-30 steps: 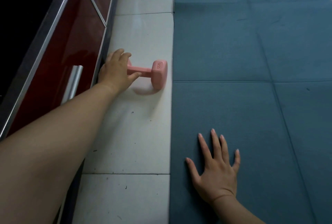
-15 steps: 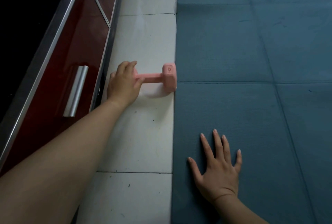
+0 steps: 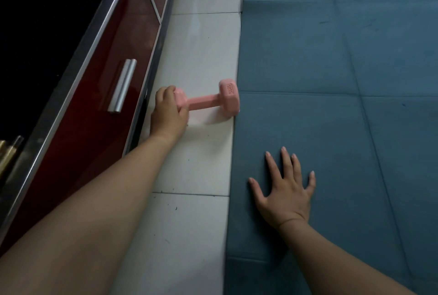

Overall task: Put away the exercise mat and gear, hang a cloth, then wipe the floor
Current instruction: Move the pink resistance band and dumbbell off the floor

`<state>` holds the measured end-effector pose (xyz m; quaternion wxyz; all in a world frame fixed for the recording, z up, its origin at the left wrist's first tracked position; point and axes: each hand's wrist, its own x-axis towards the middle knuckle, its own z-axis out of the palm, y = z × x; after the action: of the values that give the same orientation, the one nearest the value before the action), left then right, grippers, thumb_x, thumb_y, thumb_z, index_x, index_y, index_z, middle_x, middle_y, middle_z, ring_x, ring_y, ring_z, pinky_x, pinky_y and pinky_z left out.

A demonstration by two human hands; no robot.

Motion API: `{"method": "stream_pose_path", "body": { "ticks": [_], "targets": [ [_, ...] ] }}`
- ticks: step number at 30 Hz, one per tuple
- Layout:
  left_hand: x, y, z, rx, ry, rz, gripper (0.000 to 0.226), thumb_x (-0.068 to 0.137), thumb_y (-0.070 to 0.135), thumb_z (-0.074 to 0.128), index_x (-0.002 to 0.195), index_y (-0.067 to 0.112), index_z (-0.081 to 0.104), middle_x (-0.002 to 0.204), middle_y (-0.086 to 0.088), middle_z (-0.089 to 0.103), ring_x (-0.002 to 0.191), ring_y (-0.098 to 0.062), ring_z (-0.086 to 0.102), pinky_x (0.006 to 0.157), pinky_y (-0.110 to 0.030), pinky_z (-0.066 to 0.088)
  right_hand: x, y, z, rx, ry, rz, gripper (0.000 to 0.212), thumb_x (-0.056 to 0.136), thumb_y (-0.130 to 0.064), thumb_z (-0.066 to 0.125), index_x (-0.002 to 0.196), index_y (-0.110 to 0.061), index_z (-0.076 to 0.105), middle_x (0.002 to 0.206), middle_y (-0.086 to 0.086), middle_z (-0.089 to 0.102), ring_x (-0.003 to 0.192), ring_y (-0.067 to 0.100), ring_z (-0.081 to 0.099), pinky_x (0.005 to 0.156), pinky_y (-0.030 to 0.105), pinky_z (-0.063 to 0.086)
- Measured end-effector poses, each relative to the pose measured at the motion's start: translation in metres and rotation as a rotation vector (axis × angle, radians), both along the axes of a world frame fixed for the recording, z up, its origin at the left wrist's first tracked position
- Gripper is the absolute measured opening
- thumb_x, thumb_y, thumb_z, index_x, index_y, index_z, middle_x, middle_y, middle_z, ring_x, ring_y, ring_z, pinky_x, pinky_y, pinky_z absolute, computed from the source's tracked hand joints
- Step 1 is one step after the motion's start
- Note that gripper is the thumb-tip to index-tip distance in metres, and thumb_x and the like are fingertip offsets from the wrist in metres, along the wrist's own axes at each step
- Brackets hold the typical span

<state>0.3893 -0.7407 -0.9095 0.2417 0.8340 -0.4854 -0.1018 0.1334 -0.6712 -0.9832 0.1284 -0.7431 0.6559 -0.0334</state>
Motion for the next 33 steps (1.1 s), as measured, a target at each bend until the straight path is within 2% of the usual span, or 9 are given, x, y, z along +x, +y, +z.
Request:
{"method": "stream_pose_path", "body": {
  "ticks": [4, 8, 11, 15, 21, 24, 28, 30, 33],
  "targets": [
    [-0.014, 0.045, -0.005, -0.043, -0.001, 0.01, 0.046, 0.088, 0.016, 0.057, 0.129, 0.002, 0.042, 0.138, -0.015, 0.036, 0.116, -0.034, 0.046, 0.091, -0.037, 0.038, -0.003, 0.002, 0.005, 0.043, -0.024, 0.024, 0.071, 0.083, -0.07, 0.03, 0.145, -0.042, 0.01, 0.157, -0.009, -0.007, 0.144, 0.013, -0.011, 0.112, 0.05, -0.008],
    [-0.027, 0.088, -0.008, -0.068, 0.01, 0.006, 0.045, 0.087, 0.013, 0.057, 0.128, 0.001, 0.043, 0.138, -0.016, 0.036, 0.115, -0.036, 0.047, 0.09, -0.04, 0.039, -0.011, 0.004, 0.009, 0.075, -0.08, 0.08, 0.076, 0.083, -0.069, 0.038, 0.146, -0.037, 0.012, 0.158, -0.008, -0.004, 0.144, 0.014, -0.01, 0.113, 0.052, -0.008],
    [-0.034, 0.119, -0.007, -0.045, 0.023, 0.037, 0.047, 0.088, 0.014, 0.057, 0.13, 0.001, 0.041, 0.141, -0.016, 0.034, 0.116, -0.036, 0.047, 0.093, -0.04, 0.038, -0.015, 0.004, 0.025, 0.112, -0.218, 0.134, 0.08, 0.081, -0.064, 0.05, 0.147, -0.033, 0.016, 0.157, -0.009, 0.006, 0.145, 0.013, 0.001, 0.116, 0.05, 0.004],
    [-0.037, 0.156, -0.006, -0.018, 0.026, 0.007, 0.05, 0.089, 0.014, 0.056, 0.133, 0.001, 0.039, 0.143, -0.016, 0.032, 0.119, -0.036, 0.045, 0.094, -0.041, 0.039, 0.001, 0.009, 0.054, 0.031, -0.408, 0.311, 0.086, 0.079, -0.053, 0.064, 0.147, -0.025, 0.021, 0.156, -0.005, 0.016, 0.143, 0.014, 0.015, 0.115, 0.034, 0.019],
    [-0.043, 0.19, -0.01, -0.006, 0.051, 0.013, 0.053, 0.088, 0.014, 0.058, 0.135, 0.003, 0.038, 0.144, -0.013, 0.029, 0.116, -0.035, 0.049, 0.091, -0.038, 0.041, 0.04, 0.02, 0.074, 0.095, -0.452, 0.58, 0.077, 0.081, -0.033, 0.069, 0.144, -0.011, 0.03, 0.151, 0.004, 0.028, 0.136, 0.022, 0.032, 0.108, 0.031, 0.029],
    [-0.045, 0.193, -0.008, 0.0, 0.085, 0.019, 0.055, 0.088, 0.014, 0.057, 0.138, 0.006, 0.035, 0.146, -0.011, 0.026, 0.119, -0.032, 0.048, 0.093, -0.036, 0.041, 0.048, 0.024, 0.074, 0.083, -0.423, 0.613, 0.067, 0.083, -0.029, 0.068, 0.137, -0.006, 0.037, 0.144, 0.008, 0.035, 0.127, 0.027, 0.04, 0.1, 0.035, 0.036],
    [-0.039, 0.195, -0.004, 0.059, 0.129, 0.032, 0.062, 0.085, 0.019, 0.061, 0.14, 0.019, 0.033, 0.143, -0.009, 0.037, 0.116, -0.032, 0.051, 0.088, -0.034, 0.043, 0.048, 0.029, 0.071, 0.044, -0.401, 0.621, 0.061, 0.08, -0.021, 0.071, 0.128, -0.003, 0.04, 0.137, 0.009, 0.036, 0.112, 0.032, 0.049, 0.087, 0.044, 0.046],
    [-0.04, 0.202, -0.005, 0.058, 0.162, 0.029, 0.065, 0.084, 0.019, 0.062, 0.141, 0.023, 0.031, 0.141, -0.009, 0.04, 0.117, -0.03, 0.051, 0.089, -0.033, 0.042, 0.048, 0.034, 0.068, 0.011, -0.389, 0.623, 0.057, 0.077, -0.017, 0.073, 0.123, -0.003, 0.042, 0.133, 0.009, 0.037, 0.104, 0.033, 0.05, 0.082, 0.042, 0.047],
    [-0.047, 0.212, -0.006, 0.037, 0.19, 0.058, 0.064, 0.084, 0.019, 0.063, 0.14, 0.024, 0.032, 0.141, -0.007, 0.04, 0.116, -0.027, 0.051, 0.089, -0.032, 0.042, 0.047, 0.045, 0.059, -0.028, -0.343, 0.631, 0.059, 0.079, -0.012, 0.069, 0.129, -0.005, 0.038, 0.139, 0.01, 0.031, 0.105, 0.034, 0.049, 0.083, 0.037, 0.043]
  ]
}}
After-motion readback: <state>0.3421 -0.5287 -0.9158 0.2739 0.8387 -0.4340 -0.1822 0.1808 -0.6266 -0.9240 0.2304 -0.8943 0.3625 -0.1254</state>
